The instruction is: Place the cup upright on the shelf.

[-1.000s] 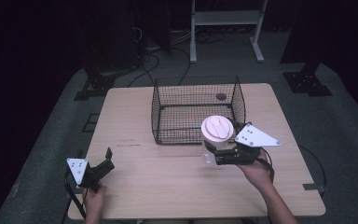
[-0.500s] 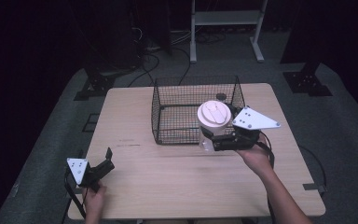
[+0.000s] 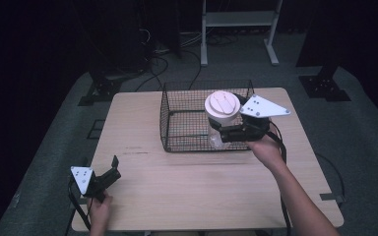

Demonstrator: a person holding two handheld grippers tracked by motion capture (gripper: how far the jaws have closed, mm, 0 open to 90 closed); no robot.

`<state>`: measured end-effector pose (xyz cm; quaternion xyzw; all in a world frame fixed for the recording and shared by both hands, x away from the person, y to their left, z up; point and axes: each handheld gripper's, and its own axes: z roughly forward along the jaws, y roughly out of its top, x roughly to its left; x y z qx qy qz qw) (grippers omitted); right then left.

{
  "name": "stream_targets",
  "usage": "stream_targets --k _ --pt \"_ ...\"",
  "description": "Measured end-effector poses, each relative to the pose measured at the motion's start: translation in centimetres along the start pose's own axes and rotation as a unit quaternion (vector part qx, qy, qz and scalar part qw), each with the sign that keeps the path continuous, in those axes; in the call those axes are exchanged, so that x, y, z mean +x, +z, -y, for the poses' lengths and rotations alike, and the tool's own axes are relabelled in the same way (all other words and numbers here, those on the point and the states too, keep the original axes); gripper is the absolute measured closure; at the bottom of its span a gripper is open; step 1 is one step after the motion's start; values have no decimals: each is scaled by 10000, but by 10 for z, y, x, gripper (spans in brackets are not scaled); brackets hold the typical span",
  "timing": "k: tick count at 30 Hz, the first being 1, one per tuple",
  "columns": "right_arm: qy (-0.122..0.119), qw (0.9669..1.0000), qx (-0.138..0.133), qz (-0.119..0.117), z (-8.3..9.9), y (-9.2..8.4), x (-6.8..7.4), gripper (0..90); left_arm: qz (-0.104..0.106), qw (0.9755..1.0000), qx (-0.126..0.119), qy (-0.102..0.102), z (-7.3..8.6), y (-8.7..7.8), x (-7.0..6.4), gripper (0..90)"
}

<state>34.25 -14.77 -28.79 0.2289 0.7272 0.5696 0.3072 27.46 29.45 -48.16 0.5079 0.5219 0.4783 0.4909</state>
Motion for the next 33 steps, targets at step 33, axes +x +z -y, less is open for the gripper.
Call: stream_targets --k 33 --pt "51 9998 73 192 -8 67 -31 44 22 10000 -17 -42 0 0 1 0"
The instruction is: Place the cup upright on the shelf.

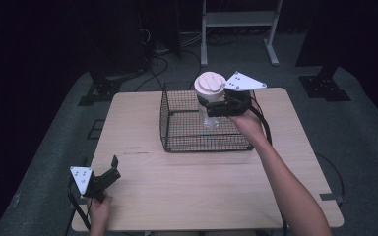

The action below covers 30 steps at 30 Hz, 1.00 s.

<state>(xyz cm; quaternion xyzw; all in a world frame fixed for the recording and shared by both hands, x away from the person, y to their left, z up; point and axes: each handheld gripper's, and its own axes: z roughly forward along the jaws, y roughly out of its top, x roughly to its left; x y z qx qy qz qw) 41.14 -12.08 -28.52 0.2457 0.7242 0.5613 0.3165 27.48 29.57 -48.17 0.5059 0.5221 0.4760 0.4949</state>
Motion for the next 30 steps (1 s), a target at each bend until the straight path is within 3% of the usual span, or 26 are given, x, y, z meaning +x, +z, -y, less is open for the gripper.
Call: stream_targets --k 30 --pt "56 9999 127 -11 14 44 -13 44 6 10000 -12 -39 0 0 1 0"
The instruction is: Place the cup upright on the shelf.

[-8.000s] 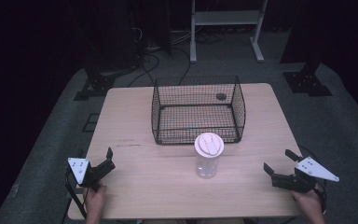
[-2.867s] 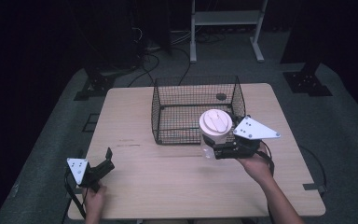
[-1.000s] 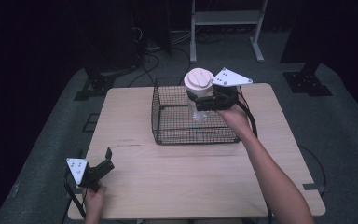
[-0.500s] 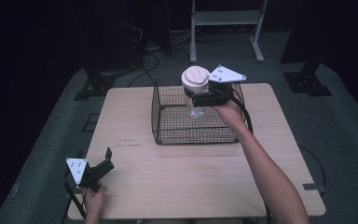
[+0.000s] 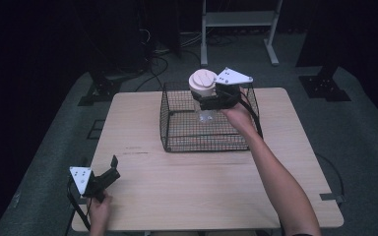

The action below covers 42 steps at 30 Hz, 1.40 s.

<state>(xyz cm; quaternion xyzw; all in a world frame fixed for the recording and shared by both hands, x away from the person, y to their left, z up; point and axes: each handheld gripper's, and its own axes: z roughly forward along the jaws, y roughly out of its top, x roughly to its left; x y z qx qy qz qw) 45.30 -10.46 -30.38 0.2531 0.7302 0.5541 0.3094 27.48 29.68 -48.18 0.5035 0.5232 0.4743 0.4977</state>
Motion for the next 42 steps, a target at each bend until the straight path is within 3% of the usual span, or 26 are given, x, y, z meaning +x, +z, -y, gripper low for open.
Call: stream_targets --k 15,42 --pt "107 9999 10 14 19 19 -1 43 9 10000 8 -11 0 0 1 0" --pt "258 9992 284 125 60 43 -9 43 16 10000 -4 -32 0 0 1 0"
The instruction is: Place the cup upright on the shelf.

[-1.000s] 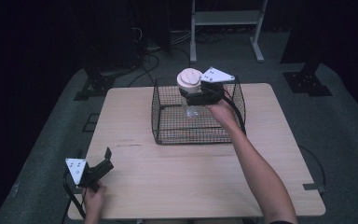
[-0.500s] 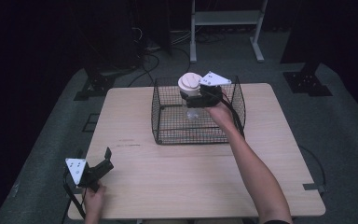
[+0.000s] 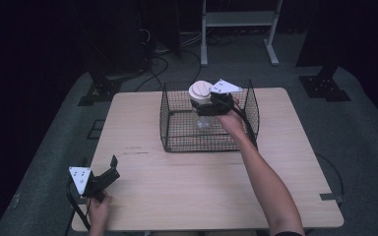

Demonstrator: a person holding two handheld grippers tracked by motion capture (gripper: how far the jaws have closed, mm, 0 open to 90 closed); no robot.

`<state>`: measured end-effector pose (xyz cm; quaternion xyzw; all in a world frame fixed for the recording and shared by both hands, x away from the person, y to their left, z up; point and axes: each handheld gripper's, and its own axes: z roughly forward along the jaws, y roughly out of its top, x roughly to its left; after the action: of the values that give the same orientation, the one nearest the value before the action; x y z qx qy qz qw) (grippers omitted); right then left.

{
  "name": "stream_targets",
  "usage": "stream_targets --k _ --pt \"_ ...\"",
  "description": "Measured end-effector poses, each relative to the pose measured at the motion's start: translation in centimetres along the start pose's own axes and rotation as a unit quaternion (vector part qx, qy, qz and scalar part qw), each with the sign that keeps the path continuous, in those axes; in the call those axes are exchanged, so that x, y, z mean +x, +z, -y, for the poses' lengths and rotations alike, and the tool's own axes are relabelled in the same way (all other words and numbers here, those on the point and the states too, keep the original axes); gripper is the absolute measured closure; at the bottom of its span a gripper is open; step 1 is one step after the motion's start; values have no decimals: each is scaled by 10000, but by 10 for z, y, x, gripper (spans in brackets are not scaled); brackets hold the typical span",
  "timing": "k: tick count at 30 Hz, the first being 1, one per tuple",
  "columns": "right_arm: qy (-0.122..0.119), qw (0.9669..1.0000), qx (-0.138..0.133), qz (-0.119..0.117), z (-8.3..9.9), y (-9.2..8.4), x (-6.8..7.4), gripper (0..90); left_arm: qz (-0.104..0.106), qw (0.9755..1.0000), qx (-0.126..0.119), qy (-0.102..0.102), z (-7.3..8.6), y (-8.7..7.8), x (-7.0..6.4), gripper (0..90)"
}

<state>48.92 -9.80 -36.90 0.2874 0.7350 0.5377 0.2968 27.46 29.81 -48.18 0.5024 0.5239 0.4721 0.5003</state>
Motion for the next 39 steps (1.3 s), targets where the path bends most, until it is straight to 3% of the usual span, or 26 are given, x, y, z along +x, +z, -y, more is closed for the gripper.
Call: stream_targets --k 39 --pt "-132 9989 431 -141 21 9 -1 41 0 10000 7 23 0 0 -1 0"
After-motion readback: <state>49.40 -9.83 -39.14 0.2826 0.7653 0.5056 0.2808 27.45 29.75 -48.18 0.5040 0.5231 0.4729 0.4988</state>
